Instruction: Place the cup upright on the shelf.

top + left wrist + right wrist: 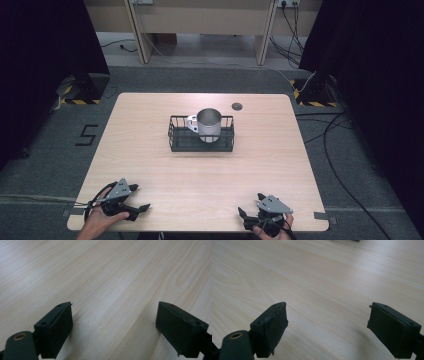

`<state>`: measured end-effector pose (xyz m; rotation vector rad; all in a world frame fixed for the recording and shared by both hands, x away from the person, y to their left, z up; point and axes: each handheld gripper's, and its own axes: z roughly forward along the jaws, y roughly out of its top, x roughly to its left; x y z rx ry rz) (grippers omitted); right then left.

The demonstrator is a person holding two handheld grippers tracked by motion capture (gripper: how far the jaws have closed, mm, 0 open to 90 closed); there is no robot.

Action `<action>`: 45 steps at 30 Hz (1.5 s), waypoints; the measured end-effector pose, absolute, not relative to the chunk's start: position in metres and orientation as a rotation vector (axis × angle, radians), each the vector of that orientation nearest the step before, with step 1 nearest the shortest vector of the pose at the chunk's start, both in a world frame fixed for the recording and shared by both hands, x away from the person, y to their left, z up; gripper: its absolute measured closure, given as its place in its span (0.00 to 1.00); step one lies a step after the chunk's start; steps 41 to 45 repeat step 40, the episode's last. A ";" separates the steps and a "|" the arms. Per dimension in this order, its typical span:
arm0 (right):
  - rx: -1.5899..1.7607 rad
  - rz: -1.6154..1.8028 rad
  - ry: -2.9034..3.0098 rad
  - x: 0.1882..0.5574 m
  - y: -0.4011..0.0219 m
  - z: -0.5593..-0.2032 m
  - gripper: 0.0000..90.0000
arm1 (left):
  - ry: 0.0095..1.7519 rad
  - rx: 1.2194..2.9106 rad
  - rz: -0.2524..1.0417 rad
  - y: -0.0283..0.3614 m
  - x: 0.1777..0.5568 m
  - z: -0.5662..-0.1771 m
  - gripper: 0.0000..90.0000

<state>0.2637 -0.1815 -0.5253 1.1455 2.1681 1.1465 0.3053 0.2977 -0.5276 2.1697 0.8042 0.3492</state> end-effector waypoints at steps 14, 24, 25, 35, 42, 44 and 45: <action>1.188 1.096 2.158 0.258 -0.194 -0.535 0.16 | 0.804 2.170 0.349 0.298 0.305 -0.528 0.15; 1.169 1.111 2.161 0.257 -0.194 -0.537 0.13 | 0.804 2.170 0.349 0.298 0.305 -0.528 0.15; 1.169 1.111 2.161 0.257 -0.194 -0.537 0.13 | 0.804 2.170 0.349 0.298 0.305 -0.528 0.15; 1.169 1.111 2.161 0.257 -0.194 -0.537 0.13 | 0.803 2.170 0.349 0.298 0.305 -0.528 0.15; 1.172 1.106 2.163 0.257 -0.193 -0.537 0.12 | 0.804 2.170 0.349 0.298 0.305 -0.528 0.15; 1.172 1.106 2.163 0.257 -0.193 -0.537 0.12 | 0.804 2.170 0.349 0.298 0.305 -0.528 0.15; 1.172 1.106 2.163 0.257 -0.193 -0.537 0.12 | 0.804 2.170 0.349 0.298 0.305 -0.528 0.15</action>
